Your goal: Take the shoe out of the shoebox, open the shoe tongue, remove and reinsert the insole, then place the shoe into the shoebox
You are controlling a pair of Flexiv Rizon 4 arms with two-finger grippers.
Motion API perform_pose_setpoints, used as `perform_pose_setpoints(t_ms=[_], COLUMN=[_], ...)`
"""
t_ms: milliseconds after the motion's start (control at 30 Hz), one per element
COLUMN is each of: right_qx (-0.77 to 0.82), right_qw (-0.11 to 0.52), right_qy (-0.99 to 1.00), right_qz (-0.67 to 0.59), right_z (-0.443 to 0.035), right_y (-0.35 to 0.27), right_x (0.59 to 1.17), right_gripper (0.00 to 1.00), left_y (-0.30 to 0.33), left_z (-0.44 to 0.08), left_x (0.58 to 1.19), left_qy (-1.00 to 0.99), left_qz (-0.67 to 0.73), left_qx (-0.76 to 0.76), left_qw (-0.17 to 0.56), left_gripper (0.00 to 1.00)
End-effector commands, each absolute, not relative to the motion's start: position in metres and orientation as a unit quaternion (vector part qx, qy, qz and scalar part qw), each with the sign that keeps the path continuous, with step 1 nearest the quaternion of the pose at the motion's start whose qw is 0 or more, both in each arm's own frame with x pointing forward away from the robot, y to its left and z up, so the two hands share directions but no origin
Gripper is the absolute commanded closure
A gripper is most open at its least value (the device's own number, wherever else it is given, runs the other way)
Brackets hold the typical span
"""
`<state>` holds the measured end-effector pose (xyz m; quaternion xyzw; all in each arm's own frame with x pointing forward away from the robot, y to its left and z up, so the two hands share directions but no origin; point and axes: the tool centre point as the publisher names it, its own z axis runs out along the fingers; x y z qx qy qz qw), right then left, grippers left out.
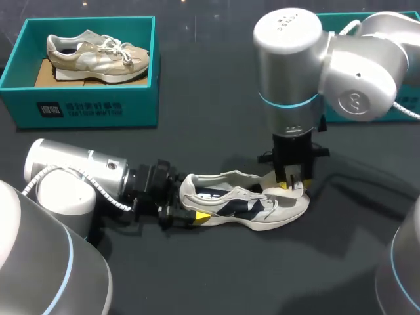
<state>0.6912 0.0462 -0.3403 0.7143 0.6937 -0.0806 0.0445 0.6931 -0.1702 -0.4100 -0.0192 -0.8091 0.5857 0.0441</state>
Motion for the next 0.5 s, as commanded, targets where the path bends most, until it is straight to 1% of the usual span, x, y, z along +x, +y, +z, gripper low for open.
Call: perform_pose_setpoints(t_ms=[33, 67, 167, 400, 500], right_qx=[0.716, 0.716, 0.718, 0.724, 0.720], right_qw=[0.051, 0.058, 0.064, 0.077, 0.085], right_qy=[0.693, 0.693, 0.689, 0.680, 0.682], right_qz=[-0.070, -0.069, -0.073, -0.090, -0.097], right_z=[-0.344, -0.345, -0.347, -0.339, -0.326], right_y=[0.040, 0.037, 0.032, 0.023, 0.023], right_x=[0.687, 0.687, 0.688, 0.688, 0.687], right_gripper=[0.37, 0.33, 0.29, 0.32, 0.33], left_y=[-0.171, -0.171, -0.171, -0.171, -0.171], left_z=[-0.412, -0.412, -0.412, -0.412, -0.412], left_x=[0.694, 0.694, 0.694, 0.694, 0.694], left_qy=[-0.810, -0.810, -0.810, -0.810, -0.810], left_qz=[0.585, 0.585, 0.585, 0.585, 0.585], left_qx=[-0.020, -0.020, -0.020, -0.020, -0.020], left_qw=[0.044, 0.044, 0.044, 0.044, 0.044], left_gripper=[1.00, 1.00, 1.00, 1.00, 1.00])
